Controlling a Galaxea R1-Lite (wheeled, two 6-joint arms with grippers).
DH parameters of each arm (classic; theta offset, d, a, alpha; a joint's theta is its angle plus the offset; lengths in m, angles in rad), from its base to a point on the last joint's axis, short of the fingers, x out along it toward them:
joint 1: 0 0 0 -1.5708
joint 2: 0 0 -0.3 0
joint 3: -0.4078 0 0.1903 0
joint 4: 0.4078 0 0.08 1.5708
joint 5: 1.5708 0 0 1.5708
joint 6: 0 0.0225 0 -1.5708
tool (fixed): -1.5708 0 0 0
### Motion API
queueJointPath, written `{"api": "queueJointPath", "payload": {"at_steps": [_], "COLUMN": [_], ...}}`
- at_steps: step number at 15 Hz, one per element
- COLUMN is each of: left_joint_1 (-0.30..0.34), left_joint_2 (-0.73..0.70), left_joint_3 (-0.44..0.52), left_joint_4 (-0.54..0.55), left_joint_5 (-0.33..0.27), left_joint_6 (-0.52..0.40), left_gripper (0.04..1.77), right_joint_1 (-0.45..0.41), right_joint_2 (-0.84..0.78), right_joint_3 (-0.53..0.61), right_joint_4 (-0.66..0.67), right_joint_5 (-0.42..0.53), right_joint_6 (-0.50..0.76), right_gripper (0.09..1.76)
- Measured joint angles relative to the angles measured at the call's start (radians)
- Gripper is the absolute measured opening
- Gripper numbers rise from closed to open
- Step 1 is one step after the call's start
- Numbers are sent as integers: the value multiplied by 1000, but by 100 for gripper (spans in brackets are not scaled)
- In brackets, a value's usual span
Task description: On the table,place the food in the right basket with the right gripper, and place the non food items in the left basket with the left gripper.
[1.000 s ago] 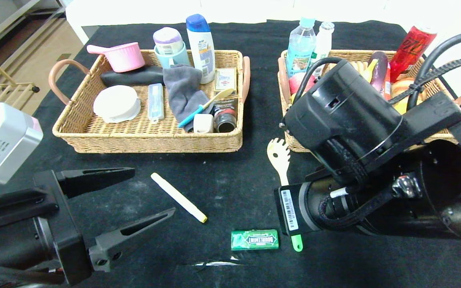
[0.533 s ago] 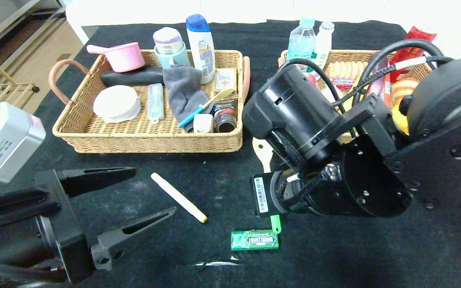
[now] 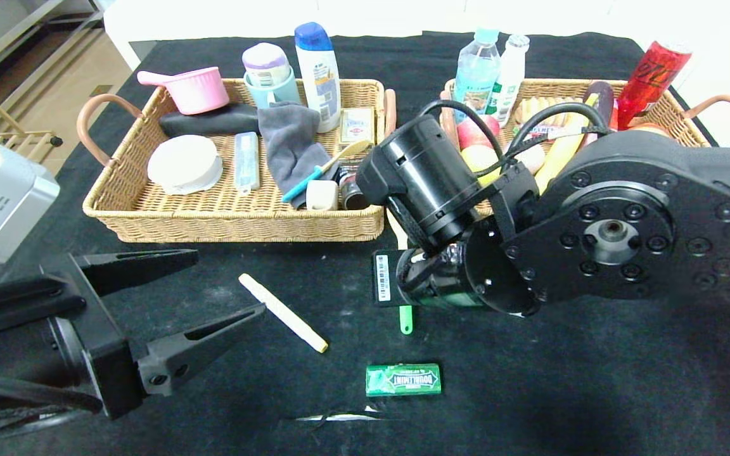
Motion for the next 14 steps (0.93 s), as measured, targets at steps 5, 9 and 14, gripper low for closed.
{"api": "queueJointPath", "payload": {"at_steps": [5, 9, 14], "left_joint_1": [2, 2, 1], "left_joint_2": [3, -4, -7], "left_joint_3": [-1, -1, -2], "left_joint_4": [0, 0, 0], "left_joint_5": [0, 0, 0], "left_joint_6": [2, 3, 3], "left_gripper": [172, 172, 172], "right_joint_1": [-21, -15, -13], "right_joint_2": [20, 31, 39], "right_joint_3": [2, 0, -10], "right_joint_4": [-5, -9, -11], "right_joint_5": [0, -1, -4], "right_joint_6": [2, 6, 9], "right_gripper": [22, 22, 22]}}
